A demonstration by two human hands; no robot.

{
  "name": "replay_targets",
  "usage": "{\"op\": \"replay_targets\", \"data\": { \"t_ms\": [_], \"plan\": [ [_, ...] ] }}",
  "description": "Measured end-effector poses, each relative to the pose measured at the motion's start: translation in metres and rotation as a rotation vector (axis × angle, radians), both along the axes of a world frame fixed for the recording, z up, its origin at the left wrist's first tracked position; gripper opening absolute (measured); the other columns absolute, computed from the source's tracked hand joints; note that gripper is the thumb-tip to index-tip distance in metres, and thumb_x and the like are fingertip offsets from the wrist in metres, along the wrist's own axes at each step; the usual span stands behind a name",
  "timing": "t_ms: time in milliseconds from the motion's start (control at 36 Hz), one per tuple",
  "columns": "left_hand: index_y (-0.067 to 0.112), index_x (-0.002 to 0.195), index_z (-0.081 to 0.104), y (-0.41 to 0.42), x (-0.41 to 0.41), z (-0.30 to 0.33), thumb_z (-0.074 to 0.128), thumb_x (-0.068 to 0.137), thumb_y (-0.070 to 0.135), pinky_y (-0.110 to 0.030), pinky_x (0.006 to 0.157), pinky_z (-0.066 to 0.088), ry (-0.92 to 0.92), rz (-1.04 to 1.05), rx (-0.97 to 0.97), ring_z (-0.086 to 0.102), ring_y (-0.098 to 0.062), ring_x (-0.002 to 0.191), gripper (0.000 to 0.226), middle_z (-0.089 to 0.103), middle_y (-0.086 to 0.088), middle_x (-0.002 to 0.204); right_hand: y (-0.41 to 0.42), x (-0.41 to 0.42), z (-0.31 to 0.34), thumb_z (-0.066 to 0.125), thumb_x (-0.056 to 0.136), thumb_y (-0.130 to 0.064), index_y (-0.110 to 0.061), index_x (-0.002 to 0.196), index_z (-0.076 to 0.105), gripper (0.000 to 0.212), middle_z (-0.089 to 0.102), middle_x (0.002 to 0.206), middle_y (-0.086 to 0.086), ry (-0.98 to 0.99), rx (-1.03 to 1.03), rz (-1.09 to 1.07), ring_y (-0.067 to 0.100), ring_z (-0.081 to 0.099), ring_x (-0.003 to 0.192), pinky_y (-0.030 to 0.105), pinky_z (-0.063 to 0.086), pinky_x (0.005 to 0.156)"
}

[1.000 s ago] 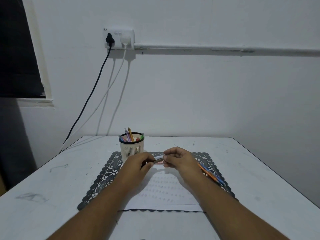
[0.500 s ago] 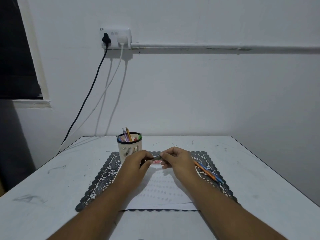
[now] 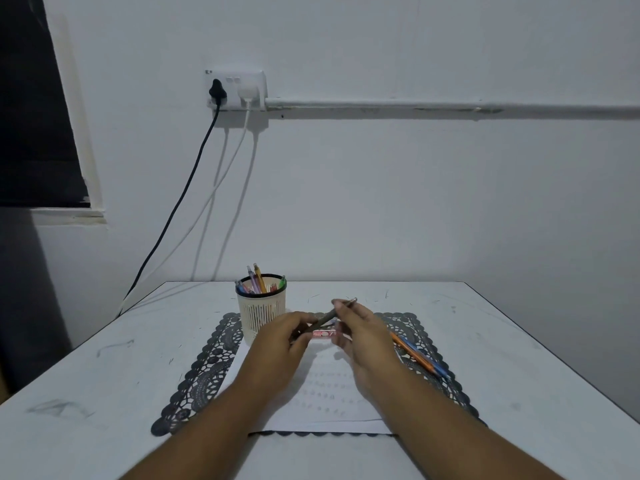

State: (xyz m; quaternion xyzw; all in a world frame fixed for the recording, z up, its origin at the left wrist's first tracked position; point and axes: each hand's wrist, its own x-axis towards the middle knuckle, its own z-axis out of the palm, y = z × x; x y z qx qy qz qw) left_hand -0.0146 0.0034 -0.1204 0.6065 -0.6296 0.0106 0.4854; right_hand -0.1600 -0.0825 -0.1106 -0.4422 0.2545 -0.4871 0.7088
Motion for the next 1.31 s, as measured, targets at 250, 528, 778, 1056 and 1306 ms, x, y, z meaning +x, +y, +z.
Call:
{"op": "replay_targets", "data": {
  "t_ms": [250,528,778,1056,1306],
  "plan": [
    [0.022,0.079,0.077,0.000,-0.010,-0.007,0.075,0.088,0.007,-0.022,0.063,0.040,0.257,-0.040,0.196,0.054,-0.004,0.063,0.018,0.069,-0.002,0.072,-0.002,0.004,0.006,0.043,0.111,-0.026,-0.007,0.104,0.059,0.026,0.060,0.076,0.010,-0.295,0.120,0.142,0.025,0.057,0.071,0.042,0.051,0.078],
    [0.019,0.072,0.071,0.001,-0.009,-0.006,0.078,0.086,0.015,-0.024,0.059,0.034,0.227,-0.094,0.260,0.046,-0.005,0.059,0.017,0.062,-0.002,0.063,-0.001,-0.003,0.016,0.039,0.098,-0.041,-0.014,0.068,0.041,0.041,0.026,0.064,0.002,-0.356,0.112,0.249,0.018,0.026,0.054,0.034,0.030,0.057],
    [0.018,0.079,0.073,0.005,-0.009,-0.004,0.073,0.090,0.009,-0.019,0.061,0.039,0.258,-0.118,0.295,0.052,-0.005,0.063,0.014,0.070,-0.005,0.074,-0.002,-0.009,0.016,0.041,0.091,-0.037,-0.016,0.062,0.037,0.036,0.022,0.062,0.002,-0.386,0.106,0.255,0.019,0.020,0.057,0.035,0.026,0.058],
    [-0.001,0.084,0.071,0.007,-0.014,-0.001,0.067,0.092,-0.001,-0.021,0.063,0.043,0.379,-0.163,0.265,0.055,-0.013,0.066,0.010,0.068,-0.021,0.078,-0.003,-0.012,0.016,0.038,0.095,-0.037,-0.015,0.063,0.038,0.038,0.023,0.063,0.002,-0.427,0.104,0.300,0.019,0.021,0.058,0.035,0.028,0.058],
    [-0.007,0.083,0.069,0.007,-0.015,0.000,0.066,0.093,-0.004,-0.017,0.062,0.045,0.437,-0.180,0.270,0.055,-0.011,0.063,0.011,0.066,-0.010,0.069,-0.003,-0.013,0.017,0.039,0.093,-0.040,-0.015,0.062,0.036,0.039,0.023,0.061,0.002,-0.443,0.107,0.318,0.019,0.022,0.056,0.034,0.028,0.057]
  ]
}}
